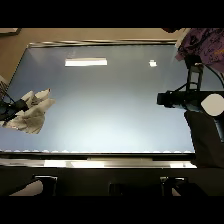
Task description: Fold the clothes and pants, and hang the long-sleeved shirts on hangers.
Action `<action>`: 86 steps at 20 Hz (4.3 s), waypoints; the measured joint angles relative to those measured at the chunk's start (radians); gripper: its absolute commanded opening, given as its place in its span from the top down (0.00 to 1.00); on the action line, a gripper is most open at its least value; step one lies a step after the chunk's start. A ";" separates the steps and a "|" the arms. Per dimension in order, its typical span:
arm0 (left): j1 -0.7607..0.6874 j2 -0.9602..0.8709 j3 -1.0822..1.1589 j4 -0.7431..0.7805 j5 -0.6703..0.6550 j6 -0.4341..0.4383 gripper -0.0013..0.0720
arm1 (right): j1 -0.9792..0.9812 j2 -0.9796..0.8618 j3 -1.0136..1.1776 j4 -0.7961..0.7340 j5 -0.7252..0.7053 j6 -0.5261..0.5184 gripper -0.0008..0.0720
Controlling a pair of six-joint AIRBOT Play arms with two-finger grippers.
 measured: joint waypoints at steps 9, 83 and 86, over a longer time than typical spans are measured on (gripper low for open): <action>-0.003 -0.133 0.005 -0.018 0.089 -0.004 0.96 | 0.000 0.000 0.000 0.005 0.011 0.005 0.93; -0.422 -0.489 0.208 -0.718 0.328 0.172 0.96 | -0.019 -0.510 -0.107 0.600 -0.027 -0.071 0.94; -0.404 -0.450 0.273 -0.701 0.304 0.177 0.96 | -0.019 -0.453 -0.077 0.535 -0.056 -0.067 0.94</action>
